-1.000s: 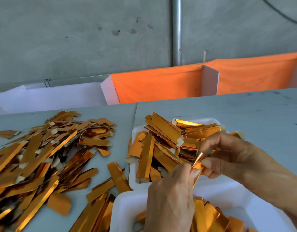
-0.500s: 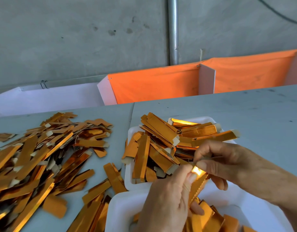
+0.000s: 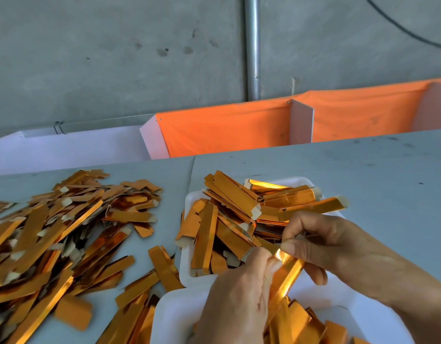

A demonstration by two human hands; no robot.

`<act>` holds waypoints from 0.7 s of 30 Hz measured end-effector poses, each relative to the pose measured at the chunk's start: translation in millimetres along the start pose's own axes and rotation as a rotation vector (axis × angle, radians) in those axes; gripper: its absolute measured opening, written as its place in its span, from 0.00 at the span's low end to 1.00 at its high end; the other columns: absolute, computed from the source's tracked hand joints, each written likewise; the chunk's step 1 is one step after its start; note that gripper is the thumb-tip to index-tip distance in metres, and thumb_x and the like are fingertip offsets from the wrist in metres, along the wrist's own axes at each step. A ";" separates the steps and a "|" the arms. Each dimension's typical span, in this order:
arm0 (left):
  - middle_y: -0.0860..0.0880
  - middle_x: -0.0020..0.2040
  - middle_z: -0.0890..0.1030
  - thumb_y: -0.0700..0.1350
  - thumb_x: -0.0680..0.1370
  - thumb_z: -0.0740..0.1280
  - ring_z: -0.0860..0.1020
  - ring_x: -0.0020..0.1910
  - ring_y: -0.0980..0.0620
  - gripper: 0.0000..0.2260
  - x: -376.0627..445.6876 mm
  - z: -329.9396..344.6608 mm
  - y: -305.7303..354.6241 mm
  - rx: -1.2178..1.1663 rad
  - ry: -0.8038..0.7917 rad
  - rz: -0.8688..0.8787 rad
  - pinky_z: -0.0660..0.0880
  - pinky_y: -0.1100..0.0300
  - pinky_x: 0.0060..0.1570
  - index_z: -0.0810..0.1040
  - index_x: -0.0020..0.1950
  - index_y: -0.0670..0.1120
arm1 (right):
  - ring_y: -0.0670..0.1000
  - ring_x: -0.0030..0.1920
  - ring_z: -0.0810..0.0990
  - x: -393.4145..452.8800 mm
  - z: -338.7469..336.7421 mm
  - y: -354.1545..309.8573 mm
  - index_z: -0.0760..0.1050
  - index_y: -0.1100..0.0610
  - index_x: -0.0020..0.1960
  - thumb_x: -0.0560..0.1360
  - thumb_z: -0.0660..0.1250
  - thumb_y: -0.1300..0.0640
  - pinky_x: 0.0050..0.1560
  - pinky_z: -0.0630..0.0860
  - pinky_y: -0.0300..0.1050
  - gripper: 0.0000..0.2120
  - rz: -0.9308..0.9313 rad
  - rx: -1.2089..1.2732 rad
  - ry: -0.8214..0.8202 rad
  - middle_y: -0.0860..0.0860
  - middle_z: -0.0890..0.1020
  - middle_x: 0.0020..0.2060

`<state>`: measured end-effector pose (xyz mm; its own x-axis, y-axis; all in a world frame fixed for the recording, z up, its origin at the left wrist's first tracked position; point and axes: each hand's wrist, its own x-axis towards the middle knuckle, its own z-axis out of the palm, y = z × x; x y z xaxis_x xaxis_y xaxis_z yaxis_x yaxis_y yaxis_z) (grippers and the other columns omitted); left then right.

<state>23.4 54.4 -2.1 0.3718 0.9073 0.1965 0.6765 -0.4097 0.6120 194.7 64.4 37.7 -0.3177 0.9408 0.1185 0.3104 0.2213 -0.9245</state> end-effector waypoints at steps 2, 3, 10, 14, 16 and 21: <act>0.57 0.38 0.78 0.69 0.67 0.37 0.79 0.40 0.58 0.30 0.7 -2.9 1.0 0.020 -0.030 -0.011 0.76 0.63 0.42 0.66 0.59 0.59 | 0.47 0.25 0.73 0.6 1.0 0.2 0.76 0.53 0.37 0.71 0.68 0.54 0.31 0.71 0.35 0.05 0.011 -0.019 0.019 0.47 0.74 0.23; 0.59 0.40 0.76 0.71 0.65 0.38 0.78 0.43 0.59 0.32 0.7 -4.4 1.2 0.037 -0.027 -0.002 0.75 0.64 0.44 0.65 0.61 0.60 | 0.47 0.25 0.74 1.3 1.9 1.4 0.76 0.53 0.37 0.73 0.68 0.55 0.30 0.71 0.35 0.06 0.021 -0.052 0.033 0.48 0.74 0.23; 0.69 0.58 0.70 0.65 0.74 0.61 0.69 0.57 0.67 0.23 -0.3 -2.7 -1.9 0.001 0.076 0.025 0.70 0.67 0.56 0.62 0.68 0.65 | 0.45 0.26 0.77 4.9 6.1 5.5 0.76 0.53 0.40 0.75 0.67 0.55 0.31 0.72 0.34 0.05 0.041 -0.134 0.095 0.48 0.77 0.23; 0.71 0.48 0.72 0.55 0.75 0.66 0.69 0.54 0.71 0.16 -0.8 -1.3 -3.3 -0.097 0.165 -0.017 0.69 0.75 0.48 0.69 0.61 0.66 | 0.51 0.31 0.80 2.2 2.1 3.2 0.79 0.57 0.43 0.71 0.64 0.48 0.35 0.76 0.39 0.13 0.032 0.102 0.044 0.53 0.81 0.29; 0.73 0.46 0.72 0.54 0.74 0.68 0.67 0.54 0.74 0.14 -2.1 -3.0 -3.0 -0.203 0.188 -0.048 0.68 0.80 0.45 0.71 0.56 0.69 | 0.53 0.32 0.81 0.5 -2.2 2.8 0.80 0.56 0.44 0.72 0.62 0.47 0.35 0.77 0.39 0.15 0.028 0.228 0.036 0.55 0.81 0.31; 0.75 0.52 0.71 0.53 0.72 0.71 0.70 0.56 0.73 0.15 -4.1 -6.4 -0.4 -0.332 0.175 -0.032 0.72 0.77 0.48 0.72 0.50 0.72 | 0.52 0.30 0.78 -0.5 -10.8 3.7 0.81 0.58 0.44 0.72 0.70 0.46 0.31 0.76 0.38 0.15 0.045 0.383 0.001 0.57 0.79 0.31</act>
<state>17.4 51.5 1.8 0.2196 0.9334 0.2838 0.4321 -0.3538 0.8295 205.7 67.5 38.1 -0.3101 0.9478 0.0746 -0.0336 0.0676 -0.9972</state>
